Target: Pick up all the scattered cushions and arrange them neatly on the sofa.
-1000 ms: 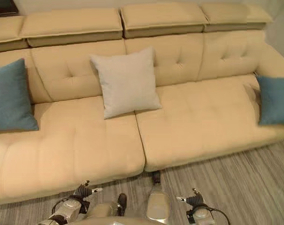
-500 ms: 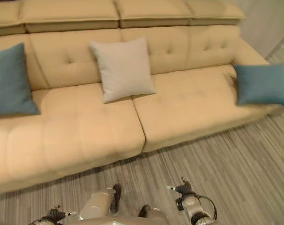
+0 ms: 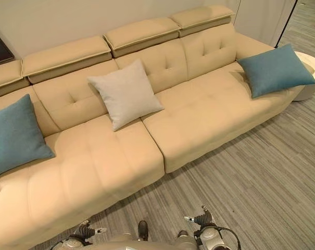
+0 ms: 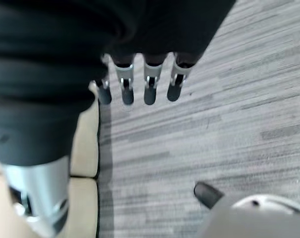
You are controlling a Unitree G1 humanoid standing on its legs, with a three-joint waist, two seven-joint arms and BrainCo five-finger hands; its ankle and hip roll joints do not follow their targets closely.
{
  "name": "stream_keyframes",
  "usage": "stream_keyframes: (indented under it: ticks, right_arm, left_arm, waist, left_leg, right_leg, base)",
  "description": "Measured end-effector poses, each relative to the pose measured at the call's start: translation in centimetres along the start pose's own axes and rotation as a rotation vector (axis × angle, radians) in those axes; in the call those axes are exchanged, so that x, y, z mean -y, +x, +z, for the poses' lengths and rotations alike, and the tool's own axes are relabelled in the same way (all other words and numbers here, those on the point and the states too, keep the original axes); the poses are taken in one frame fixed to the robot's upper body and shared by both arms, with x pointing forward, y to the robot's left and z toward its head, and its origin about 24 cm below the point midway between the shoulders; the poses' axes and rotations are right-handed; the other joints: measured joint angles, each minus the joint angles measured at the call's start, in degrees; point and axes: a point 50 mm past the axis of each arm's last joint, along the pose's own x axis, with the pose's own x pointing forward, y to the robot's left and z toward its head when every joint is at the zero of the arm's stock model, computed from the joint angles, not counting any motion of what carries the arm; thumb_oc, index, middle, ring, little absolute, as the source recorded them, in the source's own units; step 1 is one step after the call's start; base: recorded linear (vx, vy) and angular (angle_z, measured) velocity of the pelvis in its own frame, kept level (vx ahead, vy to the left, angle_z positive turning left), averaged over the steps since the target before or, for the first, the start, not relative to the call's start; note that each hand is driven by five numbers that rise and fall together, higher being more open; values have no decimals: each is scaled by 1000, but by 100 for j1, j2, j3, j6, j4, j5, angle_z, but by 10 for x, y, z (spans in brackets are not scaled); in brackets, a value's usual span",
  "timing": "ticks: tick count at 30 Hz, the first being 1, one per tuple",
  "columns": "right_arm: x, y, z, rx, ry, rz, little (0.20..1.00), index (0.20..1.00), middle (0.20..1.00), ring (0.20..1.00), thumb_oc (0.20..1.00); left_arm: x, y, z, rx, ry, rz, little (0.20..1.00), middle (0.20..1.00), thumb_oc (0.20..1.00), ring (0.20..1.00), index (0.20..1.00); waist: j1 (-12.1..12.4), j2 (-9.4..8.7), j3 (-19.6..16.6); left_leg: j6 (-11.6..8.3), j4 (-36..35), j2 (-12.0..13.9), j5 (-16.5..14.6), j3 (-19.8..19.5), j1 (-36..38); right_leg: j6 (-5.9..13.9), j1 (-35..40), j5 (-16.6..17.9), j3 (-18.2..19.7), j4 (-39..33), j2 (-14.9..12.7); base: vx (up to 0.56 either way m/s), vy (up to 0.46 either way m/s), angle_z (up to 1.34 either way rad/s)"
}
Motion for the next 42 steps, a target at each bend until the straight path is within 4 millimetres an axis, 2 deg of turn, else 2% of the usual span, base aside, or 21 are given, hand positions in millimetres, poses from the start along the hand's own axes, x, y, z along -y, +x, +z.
stream_keyframes:
  ticks: [2,4,5,7,8,10,12,14,15,17,18,19,24,26,28,30,33,36,38,39,42]
  right_arm:
    - [1,2,9,26,-9,-12,1000,1000,1000,1000,1000]
    - [10,4,9,27,-16,-45,1000,1000,1000,1000,1000]
    - [15,5,10,27,-26,-68,1000,1000,1000,1000,1000]
    - [11,5,13,44,-40,-62,1000,1000,1000,1000,1000]
    - [5,4,20,60,-39,-50,1000,1000,1000,1000,1000]
    - [4,6,31,89,-41,-42,1000,1000,1000,1000,1000]
    - [21,10,19,30,-42,-87,1000,1000,1000,1000,1000]
    - [17,12,33,65,-43,-75,1000,1000,1000,1000,1000]
    - [10,11,43,94,-42,-52,1000,1000,1000,1000,1000]
    - [1,9,37,74,-49,-19,1000,1000,1000,1000,1000]
    - [1,9,35,70,-49,-16,1000,1000,1000,1000,1000]
    - [1,9,35,73,-49,-18,1000,1000,1000,1000,1000]
    - [23,7,-3,-24,-61,-65,1000,1000,1000,1000,1000]
    - [33,8,-5,-28,-58,-93,1000,1000,1000,1000,1000]
    - [38,9,-6,-32,-56,-106,1000,1000,1000,1000,1000]
    - [38,8,-10,-51,-57,-104,1000,1000,1000,1000,1000]
    - [37,8,-11,-55,-72,-98,1000,1000,1000,1000,1000]
    - [34,7,-16,-72,-73,-92,1000,1000,1000,1000,1000]
    - [32,7,-17,-85,-72,-90,1000,1000,1000,1000,1000]
    - [30,8,-13,-80,-70,-87,1000,1000,1000,1000,1000]
    - [29,6,-18,-91,-73,-85,1000,1000,1000,1000,1000]
  left_arm:
    - [11,-1,1,2,-6,-23,1000,1000,1000,1000,1000]
    - [22,-1,13,35,18,-52,1000,1000,1000,1000,1000]
    - [25,2,39,106,45,-43,1000,1000,1000,1000,1000]
    - [26,1,41,122,53,-34,1000,1000,1000,1000,1000]
    - [26,1,40,115,56,-29,1000,1000,1000,1000,1000]
    - [17,4,45,126,67,-6,1000,1000,1000,1000,1000]
    - [15,5,61,175,93,-1,1000,1000,1000,1000,1000]
    - [12,5,61,177,105,7,1000,1000,1000,1000,1000]
    - [7,7,65,185,118,18,1000,1000,1000,1000,1000]
    - [5,7,62,176,97,26,1000,1000,1000,1000,1000]
    - [3,6,53,148,74,32,1000,1000,1000,1000,1000]
    - [1,6,44,124,54,39,1000,1000,1000,1000,1000]
    - [7,4,26,67,53,24,1000,1000,1000,1000,1000]
    - [11,3,22,58,63,11,1000,1000,1000,1000,1000]
    - [13,3,29,78,84,-3,1000,1000,1000,1000,1000]
    - [7,6,48,131,126,0,1000,1000,1000,1000,1000]
    - [8,6,48,145,137,-5,1000,1000,1000,1000,1000]
    - [7,6,55,162,142,-1,1000,1000,1000,1000,1000]
    - [2,7,61,174,154,10,1000,1000,1000,1000,1000]
    - [2,8,63,178,154,12,1000,1000,1000,1000,1000]
    - [5,7,63,182,150,4,1000,1000,1000,1000,1000]
  waist:
    - [164,-213,205]
    - [91,-67,266]
    - [78,36,385]
    - [217,170,378]
    - [175,171,405]
    - [114,-50,490]
    - [121,-234,547]
    - [232,-326,643]
    - [161,-365,673]
    - [319,-344,699]
    - [415,-345,703]
    - [464,-328,713]
    - [439,-214,687]
    - [444,-223,678]
    - [421,-251,684]
    - [429,-372,728]
    - [426,-354,676]
    - [386,-460,717]
    - [455,-574,759]
    - [520,-566,761]
    - [659,-420,699]
  left_leg:
    - [-125,538,-254,113,-1074,-291]
    - [-146,174,-503,87,-1858,-286]
    - [-132,83,-688,71,-2013,-452]
    - [13,-355,-543,147,-1889,-168]
    - [342,-382,-520,178,-1769,-49]
    - [414,-501,-575,150,-1398,100]
    - [581,-548,-674,132,-982,174]
    - [640,-612,-549,99,-457,254]
    - [704,-676,-521,65,-183,276]
    - [722,-766,-415,-46,377,476]
    - [671,-779,-365,-89,580,541]
    - [634,-737,-326,-180,651,592]
    - [430,-533,11,-274,354,725]
    - [419,-239,107,-273,238,618]
    - [208,381,138,-231,-4,364]
    - [-64,1681,96,-170,-178,-348]
    - [-118,1914,94,-194,-365,-470]
    - [-70,1523,-5,-272,-444,-544]
    - [-29,119,-284,-152,-484,-572]
    - [-51,-643,-359,153,-527,-657]
    - [-158,-433,-327,453,-598,-996]
  right_leg:
    - [-124,-157,43,582,76,-135]
    - [-190,-228,184,866,-18,-117]
    - [-150,-240,245,1050,-131,-88]
    - [30,-297,354,1392,-231,171]
    - [18,-232,347,1520,-276,192]
    - [138,-230,390,1498,-367,43]
    - [403,-334,426,1498,-240,-201]
    - [539,-762,596,1379,213,-148]
    - [675,-910,493,698,308,-318]
    - [664,-788,489,-800,305,-798]
    - [648,-756,486,-1342,275,-931]
    - [687,-673,601,-1547,115,-941]
    - [397,6,797,-1496,-748,-326]
    - [318,146,810,-1469,-936,-211]
    - [242,302,759,-1427,-1130,-148]
    - [-29,388,726,-1132,-1260,-147]
    - [-328,499,640,-1099,-1263,-50]
    - [-399,481,559,-1031,-1236,-16]
    - [-372,480,495,-959,-1265,-18]
    - [-343,544,439,-882,-1268,50]
    - [-250,768,293,-720,-1268,235]
  base:
    - [27,37,-114]
    - [43,80,-87]
    - [99,151,-98]
    - [124,190,-127]
    - [132,180,-127]
    - [86,100,-94]
    - [5,92,-87]
    - [4,36,-135]
    - [27,-2,-138]
    - [75,-69,-140]
    - [105,-117,-150]
    - [85,-111,-93]
    - [114,-137,-4]
    - [95,-183,-11]
    - [66,-158,25]
    - [66,-62,34]
    - [81,-40,-15]
    - [240,-15,3]
    - [183,5,-5]
    - [148,-5,-38]
    - [211,57,-59]
